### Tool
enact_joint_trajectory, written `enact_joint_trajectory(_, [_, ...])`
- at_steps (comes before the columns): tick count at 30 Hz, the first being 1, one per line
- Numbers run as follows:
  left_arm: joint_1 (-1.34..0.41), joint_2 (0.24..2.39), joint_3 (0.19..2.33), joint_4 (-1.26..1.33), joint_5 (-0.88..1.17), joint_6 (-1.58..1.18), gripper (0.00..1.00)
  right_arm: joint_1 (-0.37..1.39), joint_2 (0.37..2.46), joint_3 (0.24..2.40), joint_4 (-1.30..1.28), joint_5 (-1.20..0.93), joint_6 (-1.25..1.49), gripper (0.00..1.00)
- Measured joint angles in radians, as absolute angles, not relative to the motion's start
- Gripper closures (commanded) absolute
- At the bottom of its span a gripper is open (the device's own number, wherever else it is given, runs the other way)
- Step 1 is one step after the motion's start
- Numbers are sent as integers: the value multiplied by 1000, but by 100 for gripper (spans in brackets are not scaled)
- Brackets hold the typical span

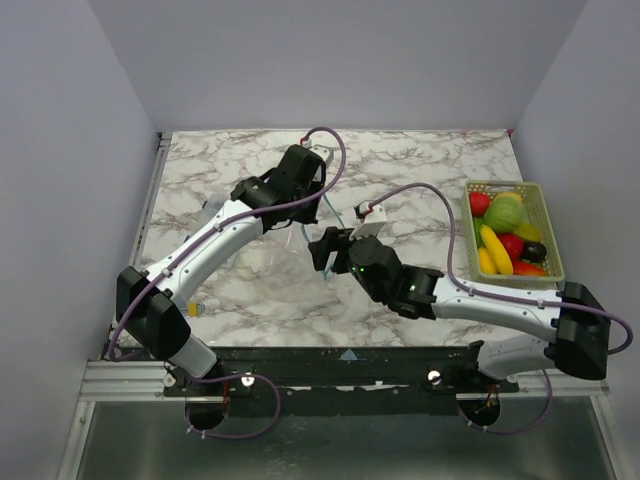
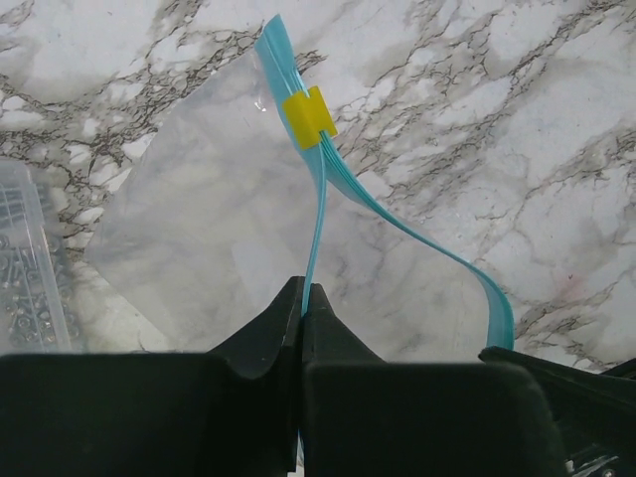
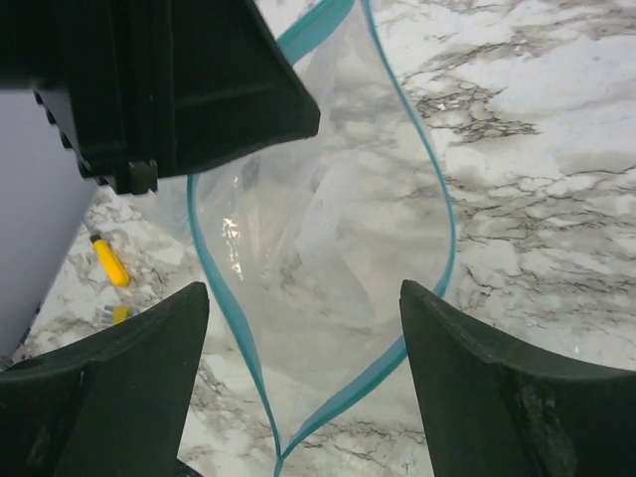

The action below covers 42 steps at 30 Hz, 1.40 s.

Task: Place the food in the zip-top bag and seal the zipper
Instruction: Open the zipper of the food storage bag at the center of the board.

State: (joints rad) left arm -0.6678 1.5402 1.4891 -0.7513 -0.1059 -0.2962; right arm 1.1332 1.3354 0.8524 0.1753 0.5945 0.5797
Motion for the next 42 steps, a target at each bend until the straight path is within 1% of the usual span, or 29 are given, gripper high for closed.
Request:
enact_joint_trajectory(4, [-668, 1531, 1485, -749, -104, -302, 100, 1133, 1282, 945, -20, 646, 705, 7])
enact_joint_trajectory(6, [-668, 1527, 1484, -749, -102, -304, 100, 1133, 1275, 1000, -118, 672, 756, 6])
enact_joint_trajectory(8, [-668, 1525, 1484, -748, -100, -305, 100, 1129, 1278, 1067, -227, 697, 805, 0])
enact_joint_trajectory(12, [-668, 1523, 1482, -748, -93, -308, 100, 1105, 1288, 1198, -445, 772, 879, 0])
enact_joint_trajectory(16, [-668, 1522, 1481, -746, -76, -313, 100, 1046, 1279, 1235, -572, 826, 891, 2])
enact_joint_trajectory(18, [-668, 1522, 1480, -744, -60, -315, 100, 1024, 1264, 1217, -576, 836, 868, 6])
enact_joint_trajectory(19, [-668, 1522, 1480, -744, -55, -316, 100, 1023, 1246, 1188, -548, 831, 837, 7])
enact_joint_trajectory(22, [-668, 1522, 1480, -741, -26, -319, 100, 1024, 1167, 1048, -402, 770, 732, 10])
enact_joint_trajectory(24, [-668, 1521, 1477, -740, -10, -321, 100, 1025, 1154, 997, -331, 742, 688, 11])
enact_joint_trajectory(26, [-668, 1520, 1475, -739, 4, -321, 100, 1024, 1183, 996, -276, 720, 659, 14])
enact_joint_trajectory(28, [-668, 1518, 1475, -738, 13, -321, 100, 1013, 1229, 1022, -252, 696, 646, 24])
enact_joint_trajectory(32, [-668, 1512, 1471, -732, 36, -320, 100, 931, 1320, 1114, -242, 554, 665, 26])
enact_joint_trajectory(33, [-668, 1510, 1470, -730, 39, -320, 100, 905, 1329, 1118, -237, 544, 666, 29])
enact_joint_trajectory(34, [-668, 1506, 1465, -724, 46, -318, 100, 887, 1330, 1119, -233, 524, 670, 36])
enact_joint_trajectory(35, [-668, 1503, 1462, -722, 49, -318, 100, 878, 1330, 1121, -229, 511, 672, 47])
enact_joint_trajectory(36, [-668, 1500, 1459, -719, 55, -318, 100, 874, 1330, 1125, -225, 493, 678, 49])
enact_joint_trajectory(38, [-668, 1496, 1454, -717, 63, -317, 100, 868, 1330, 1134, -217, 464, 697, 49])
enact_joint_trajectory(40, [-668, 1493, 1451, -711, 66, -317, 100, 864, 1330, 1145, -212, 433, 717, 46])
enact_joint_trajectory(42, [-668, 1493, 1450, -710, 67, -318, 100, 859, 1332, 1156, -202, 392, 720, 45])
